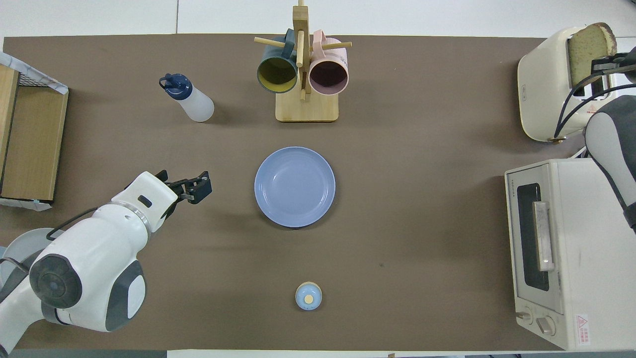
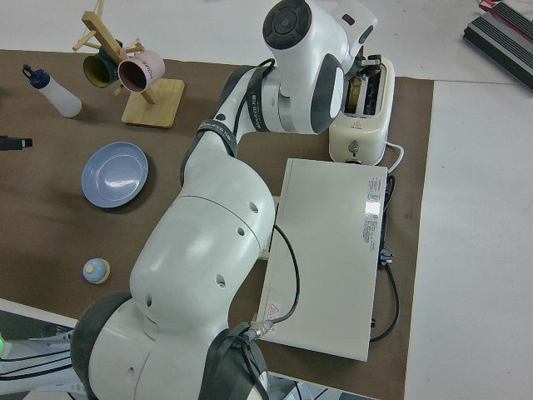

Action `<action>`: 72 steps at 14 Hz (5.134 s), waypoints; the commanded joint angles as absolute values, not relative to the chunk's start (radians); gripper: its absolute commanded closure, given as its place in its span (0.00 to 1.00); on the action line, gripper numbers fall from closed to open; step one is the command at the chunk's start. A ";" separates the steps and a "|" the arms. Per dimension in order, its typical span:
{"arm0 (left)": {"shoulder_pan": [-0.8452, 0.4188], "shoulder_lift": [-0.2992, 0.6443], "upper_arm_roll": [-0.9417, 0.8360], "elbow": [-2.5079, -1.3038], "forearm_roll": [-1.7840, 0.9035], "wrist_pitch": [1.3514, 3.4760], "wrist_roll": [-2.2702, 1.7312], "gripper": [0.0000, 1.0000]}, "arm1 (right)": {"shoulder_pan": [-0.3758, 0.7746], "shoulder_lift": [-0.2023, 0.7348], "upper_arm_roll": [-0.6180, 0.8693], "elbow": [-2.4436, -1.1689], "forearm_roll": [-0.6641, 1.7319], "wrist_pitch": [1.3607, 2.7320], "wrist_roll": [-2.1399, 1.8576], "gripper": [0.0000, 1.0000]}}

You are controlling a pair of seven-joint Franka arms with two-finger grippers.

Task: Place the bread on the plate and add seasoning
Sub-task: 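Move the left gripper toward the shaker while the right gripper reaches the toaster, then carry the bread slice from the toaster onto the blue plate with the right gripper, then release the bread and withdraw the right gripper while the left gripper nears the shaker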

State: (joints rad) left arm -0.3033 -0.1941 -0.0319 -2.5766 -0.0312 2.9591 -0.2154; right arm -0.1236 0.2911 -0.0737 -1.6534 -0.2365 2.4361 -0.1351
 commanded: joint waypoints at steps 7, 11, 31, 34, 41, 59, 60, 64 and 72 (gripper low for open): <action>-0.308 0.009 -0.034 -2.577 -0.032 3.246 -0.221 0.00 | -0.057 0.296 -0.052 -1.471 -0.368 2.210 -0.205 1.00; -0.324 0.057 -0.031 -2.543 -0.032 3.252 -0.215 0.00 | 0.027 0.224 -0.048 -1.434 -0.367 2.056 -0.207 1.00; -0.348 0.182 0.100 -2.298 0.141 3.077 -0.204 0.00 | 0.474 0.044 0.003 -1.836 0.156 2.188 0.682 1.00; -0.380 0.208 0.141 -2.260 0.153 3.071 -0.204 0.00 | 0.550 0.064 0.003 -1.920 0.156 2.356 0.738 1.00; -0.683 0.301 0.469 -2.192 0.149 3.074 -0.219 0.00 | 0.634 0.146 0.003 -1.966 0.156 2.537 0.764 1.00; -0.825 0.512 0.567 -2.158 -0.086 3.387 -0.333 0.00 | 0.629 0.074 0.003 -2.247 0.156 2.684 0.689 1.00; -0.825 0.514 0.568 -2.148 -0.100 3.390 -0.333 0.00 | 0.626 0.069 0.003 -2.252 0.156 2.684 0.693 1.00; -0.836 0.532 0.574 -2.132 -0.147 3.392 -0.333 0.00 | 0.614 0.071 0.003 -2.243 0.156 2.677 0.699 0.22; -0.857 0.598 0.617 -2.083 -0.158 3.435 -0.333 0.00 | 0.557 0.086 0.002 -2.076 0.153 2.478 0.683 0.00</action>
State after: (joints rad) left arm -0.8335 0.5644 0.5897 -2.1015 -0.1377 3.4037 -0.3204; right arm 0.6004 0.0894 -0.0043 -2.1551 0.1379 2.5863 0.7190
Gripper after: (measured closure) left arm 0.000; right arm 0.000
